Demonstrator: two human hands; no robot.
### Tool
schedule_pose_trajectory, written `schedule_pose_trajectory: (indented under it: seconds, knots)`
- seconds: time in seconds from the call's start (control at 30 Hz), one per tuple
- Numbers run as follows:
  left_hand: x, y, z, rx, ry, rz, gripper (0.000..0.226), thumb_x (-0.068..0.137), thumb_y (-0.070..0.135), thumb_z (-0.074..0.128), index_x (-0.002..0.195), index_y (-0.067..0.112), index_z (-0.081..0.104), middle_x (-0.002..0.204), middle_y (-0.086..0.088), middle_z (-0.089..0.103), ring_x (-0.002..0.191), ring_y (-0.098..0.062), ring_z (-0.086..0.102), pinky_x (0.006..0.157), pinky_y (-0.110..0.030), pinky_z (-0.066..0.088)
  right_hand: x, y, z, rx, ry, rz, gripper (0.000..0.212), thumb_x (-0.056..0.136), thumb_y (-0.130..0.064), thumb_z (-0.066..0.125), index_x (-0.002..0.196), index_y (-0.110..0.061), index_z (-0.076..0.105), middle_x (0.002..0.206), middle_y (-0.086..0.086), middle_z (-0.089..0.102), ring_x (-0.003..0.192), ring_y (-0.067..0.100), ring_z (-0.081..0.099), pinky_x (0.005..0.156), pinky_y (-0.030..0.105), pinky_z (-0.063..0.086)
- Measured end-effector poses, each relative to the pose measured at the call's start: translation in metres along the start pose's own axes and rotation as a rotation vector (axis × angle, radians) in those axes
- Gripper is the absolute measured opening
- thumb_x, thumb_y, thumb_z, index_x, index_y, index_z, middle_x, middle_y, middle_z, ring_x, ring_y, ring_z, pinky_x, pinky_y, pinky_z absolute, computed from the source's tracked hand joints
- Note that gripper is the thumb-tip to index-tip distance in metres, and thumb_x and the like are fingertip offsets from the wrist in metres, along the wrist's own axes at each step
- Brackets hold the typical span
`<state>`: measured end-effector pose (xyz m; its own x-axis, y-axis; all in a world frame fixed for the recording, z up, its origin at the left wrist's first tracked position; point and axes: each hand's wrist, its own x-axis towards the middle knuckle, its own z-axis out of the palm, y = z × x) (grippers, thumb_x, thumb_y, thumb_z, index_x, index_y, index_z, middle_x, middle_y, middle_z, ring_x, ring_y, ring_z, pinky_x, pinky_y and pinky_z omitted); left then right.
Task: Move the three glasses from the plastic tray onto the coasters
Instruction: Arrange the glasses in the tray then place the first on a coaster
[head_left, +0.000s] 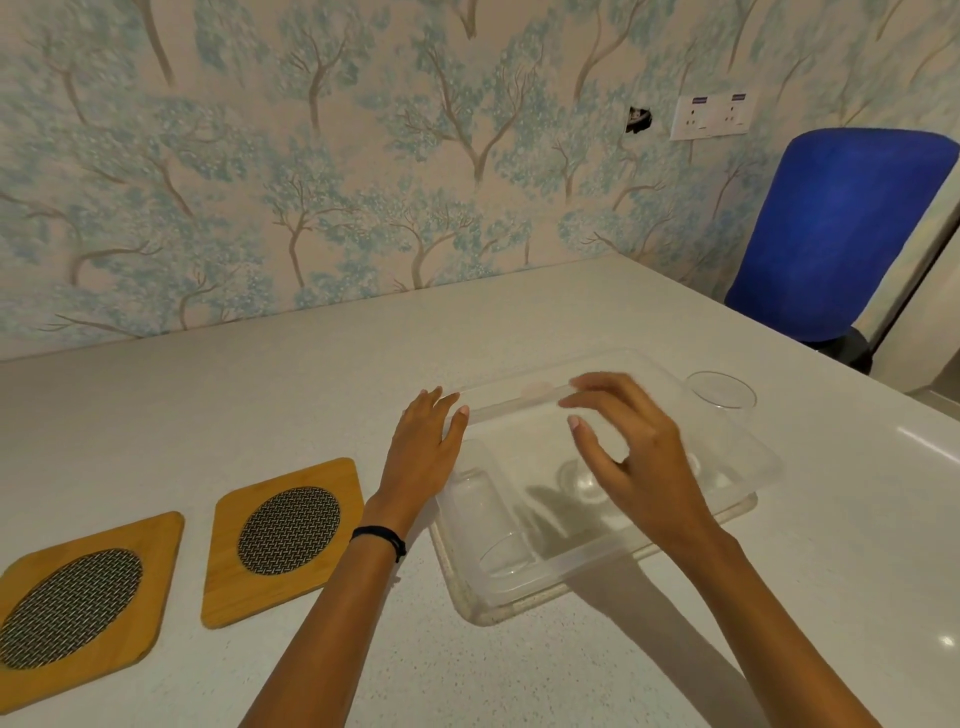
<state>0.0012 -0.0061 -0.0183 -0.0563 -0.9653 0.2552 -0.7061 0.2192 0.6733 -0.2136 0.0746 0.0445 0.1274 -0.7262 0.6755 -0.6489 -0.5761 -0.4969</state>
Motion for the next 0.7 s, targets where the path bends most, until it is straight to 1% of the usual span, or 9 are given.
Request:
schedule_pose_trajectory:
  seconds: [0.07, 0.13, 0.17, 0.2, 0.33, 0.43, 0.5, 0.6, 0.7]
  knots:
    - [-0.001, 0.000, -0.001, -0.001, 0.006, 0.002, 0.044, 0.098, 0.038, 0.030, 0.138, 0.020, 0.037, 0.154, -0.005, 0.026, 0.143, -0.019, 0.013, 0.117, -0.038, 0.010, -0.001, -0.007, 0.011, 0.121, -0.247, 0.073, 0.018, 0.089, -0.022, 0.056, 0.107, -0.021, 0.062, 0.111, -0.002, 0.060, 0.099, 0.001, 0.055, 0.086, 0.015, 0.045]
    - [-0.001, 0.001, -0.001, -0.003, 0.011, 0.009, 0.044, 0.098, 0.037, 0.030, 0.137, 0.020, 0.038, 0.153, -0.005, 0.027, 0.143, -0.019, 0.014, 0.117, -0.038, 0.010, -0.003, -0.012, 0.026, 0.224, -0.523, 0.217, 0.027, 0.088, -0.026, 0.058, 0.116, -0.028, 0.057, 0.119, -0.003, 0.056, 0.103, 0.003, 0.054, 0.085, 0.019, 0.049]
    - [-0.001, 0.001, -0.001, -0.006, 0.014, 0.010, 0.044, 0.098, 0.037, 0.030, 0.137, 0.020, 0.038, 0.153, -0.006, 0.028, 0.143, -0.019, 0.015, 0.117, -0.038, 0.011, -0.004, -0.012, 0.035, 0.230, -0.607, 0.271, 0.033, 0.088, -0.030, 0.058, 0.121, -0.030, 0.052, 0.123, -0.002, 0.053, 0.105, 0.006, 0.053, 0.085, 0.020, 0.049]
    - [-0.001, 0.001, -0.001, -0.009, 0.016, 0.011, 0.044, 0.098, 0.037, 0.029, 0.137, 0.020, 0.038, 0.153, -0.006, 0.028, 0.143, -0.019, 0.015, 0.117, -0.038, 0.011, -0.004, -0.012, 0.043, 0.211, -0.647, 0.307, 0.038, 0.088, -0.033, 0.058, 0.124, -0.032, 0.048, 0.126, -0.001, 0.051, 0.107, 0.008, 0.051, 0.086, 0.022, 0.048]
    - [-0.002, 0.000, 0.000, -0.019, 0.017, 0.013, 0.044, 0.098, 0.038, 0.029, 0.137, 0.020, 0.039, 0.152, -0.006, 0.029, 0.143, -0.019, 0.016, 0.117, -0.039, 0.012, 0.004, -0.011, 0.066, 0.093, -0.695, 0.384, 0.052, 0.085, -0.043, 0.057, 0.132, -0.033, 0.036, 0.131, 0.007, 0.046, 0.103, 0.015, 0.050, 0.087, 0.028, 0.043]
    - [-0.001, 0.000, 0.000, -0.017, 0.023, 0.019, 0.044, 0.098, 0.037, 0.028, 0.137, 0.020, 0.039, 0.152, -0.007, 0.030, 0.143, -0.020, 0.016, 0.117, -0.040, 0.012, 0.015, -0.011, 0.078, 0.023, -0.756, 0.434, 0.060, 0.083, -0.048, 0.056, 0.135, -0.033, 0.030, 0.133, 0.011, 0.046, 0.111, 0.023, 0.051, 0.091, 0.033, 0.039]
    - [-0.001, -0.001, 0.000, -0.017, 0.026, 0.020, 0.044, 0.098, 0.037, 0.028, 0.137, 0.020, 0.039, 0.152, -0.008, 0.030, 0.143, -0.021, 0.016, 0.117, -0.040, 0.012, 0.023, -0.011, 0.085, -0.008, -0.814, 0.461, 0.065, 0.082, -0.047, 0.057, 0.137, -0.030, 0.028, 0.133, 0.012, 0.049, 0.115, 0.026, 0.050, 0.088, 0.032, 0.038]
    - [-0.001, -0.002, 0.000, -0.024, 0.028, 0.019, 0.044, 0.098, 0.038, 0.028, 0.137, 0.019, 0.040, 0.152, -0.008, 0.030, 0.143, -0.021, 0.016, 0.117, -0.039, 0.012, 0.031, -0.012, 0.095, -0.046, -0.893, 0.491, 0.071, 0.081, -0.047, 0.058, 0.140, -0.024, 0.025, 0.133, 0.012, 0.051, 0.108, 0.026, 0.055, 0.081, 0.030, 0.039]
    - [-0.001, -0.001, 0.001, -0.021, 0.026, 0.019, 0.044, 0.098, 0.038, 0.028, 0.137, 0.019, 0.040, 0.152, -0.008, 0.030, 0.143, -0.021, 0.016, 0.116, -0.038, 0.011, 0.031, -0.011, 0.097, -0.040, -0.876, 0.518, 0.070, 0.079, -0.048, 0.060, 0.137, -0.023, 0.029, 0.131, 0.010, 0.052, 0.094, 0.019, 0.051, 0.080, 0.031, 0.041]
